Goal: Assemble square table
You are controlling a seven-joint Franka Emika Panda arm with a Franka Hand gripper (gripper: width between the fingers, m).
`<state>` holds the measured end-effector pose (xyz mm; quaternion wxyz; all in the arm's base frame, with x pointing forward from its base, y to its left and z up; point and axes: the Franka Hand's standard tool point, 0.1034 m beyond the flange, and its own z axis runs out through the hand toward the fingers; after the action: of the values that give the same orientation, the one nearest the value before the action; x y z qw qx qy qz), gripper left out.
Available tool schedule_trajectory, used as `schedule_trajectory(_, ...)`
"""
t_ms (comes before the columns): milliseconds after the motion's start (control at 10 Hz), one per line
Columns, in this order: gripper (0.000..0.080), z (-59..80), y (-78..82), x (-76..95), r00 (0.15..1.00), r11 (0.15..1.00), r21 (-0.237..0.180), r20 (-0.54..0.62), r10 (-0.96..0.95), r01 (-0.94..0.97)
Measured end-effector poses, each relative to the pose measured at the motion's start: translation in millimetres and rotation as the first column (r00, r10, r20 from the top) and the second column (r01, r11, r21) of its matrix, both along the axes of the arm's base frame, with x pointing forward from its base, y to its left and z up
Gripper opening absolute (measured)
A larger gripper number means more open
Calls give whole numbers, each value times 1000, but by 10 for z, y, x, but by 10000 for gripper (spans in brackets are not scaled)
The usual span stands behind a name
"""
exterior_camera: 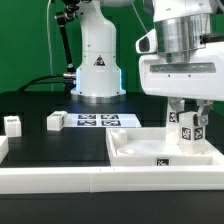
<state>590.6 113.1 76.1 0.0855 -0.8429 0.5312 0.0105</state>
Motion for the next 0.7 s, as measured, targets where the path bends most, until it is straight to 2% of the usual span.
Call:
schedule_trajectory(300, 290, -2, 20, 0, 967, 967, 27, -36, -254, 255)
schedule_trajectory(700, 290, -4, 44, 7, 828, 829, 38, -94, -553, 558)
